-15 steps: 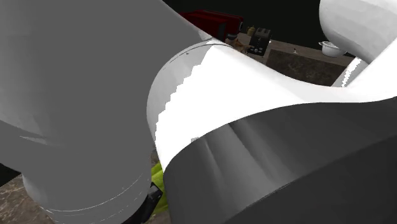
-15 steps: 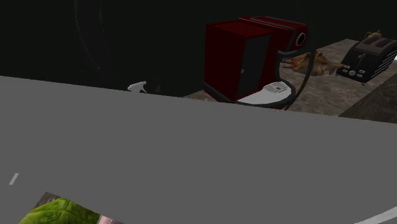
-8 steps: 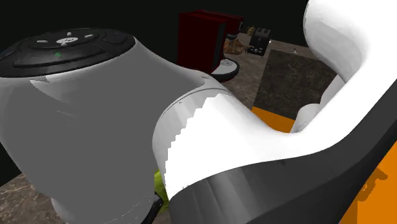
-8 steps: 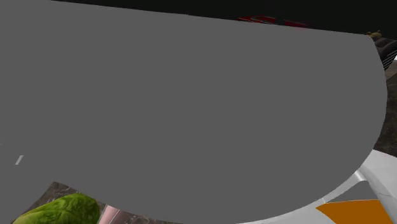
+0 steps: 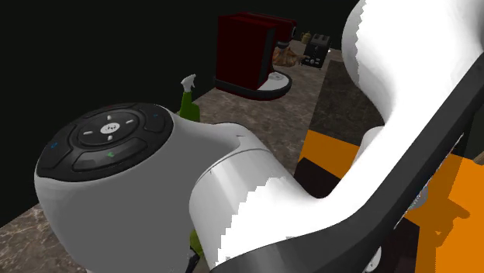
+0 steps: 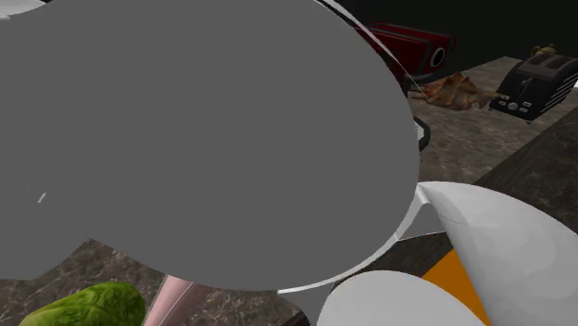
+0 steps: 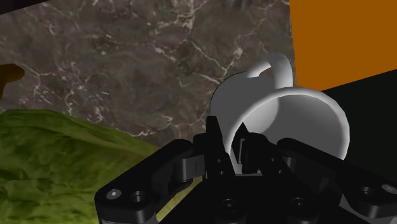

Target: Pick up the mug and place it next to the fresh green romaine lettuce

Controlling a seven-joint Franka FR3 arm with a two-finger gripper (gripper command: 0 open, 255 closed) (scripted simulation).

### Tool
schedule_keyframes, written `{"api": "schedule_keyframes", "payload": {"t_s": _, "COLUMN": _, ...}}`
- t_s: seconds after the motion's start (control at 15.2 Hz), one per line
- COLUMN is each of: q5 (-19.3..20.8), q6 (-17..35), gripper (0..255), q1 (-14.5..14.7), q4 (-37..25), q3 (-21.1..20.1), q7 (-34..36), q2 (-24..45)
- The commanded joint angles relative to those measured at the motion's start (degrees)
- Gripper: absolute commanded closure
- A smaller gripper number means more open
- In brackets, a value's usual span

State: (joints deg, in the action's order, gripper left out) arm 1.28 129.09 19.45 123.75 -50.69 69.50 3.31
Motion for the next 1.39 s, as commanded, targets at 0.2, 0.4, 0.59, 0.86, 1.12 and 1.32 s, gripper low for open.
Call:
{"api": "schedule_keyframes", "payload": {"t_s": 0.2, "q5": 3.31, "q6": 3.68, "gripper": 255, "q1": 0.65, "q4": 1.7, "q3": 0.43, "q7": 2.26, "q2": 3.11}}
{"api": "schedule_keyframes", "payload": {"t_s": 0.4, "q5": 3.3, "q6": 3.68, "gripper": 255, "q1": 0.67, "q4": 1.7, "q3": 0.45, "q7": 2.25, "q2": 3.1}}
{"api": "schedule_keyframes", "payload": {"t_s": 0.59, "q5": 3.3, "q6": 3.68, "gripper": 255, "q1": 0.68, "q4": 1.7, "q3": 0.45, "q7": 2.25, "q2": 3.1}}
{"api": "schedule_keyframes", "payload": {"t_s": 0.86, "q5": 3.3, "q6": 3.68, "gripper": 0, "q1": 0.68, "q4": 1.7, "q3": 0.45, "q7": 2.25, "q2": 3.1}}
{"api": "schedule_keyframes", "payload": {"t_s": 1.12, "q5": 1.4, "q6": 1.95, "gripper": 0, "q1": 0.15, "q4": 1.08, "q3": 0.07, "q7": 0.92, "q2": 1.33}}
{"api": "schedule_keyframes", "payload": {"t_s": 1.32, "q5": -3.14, "q6": -3.13, "gripper": 0, "q1": -0.8, "q4": -1.12, "q3": -0.19, "q7": -2.32, "q2": -3.2}}
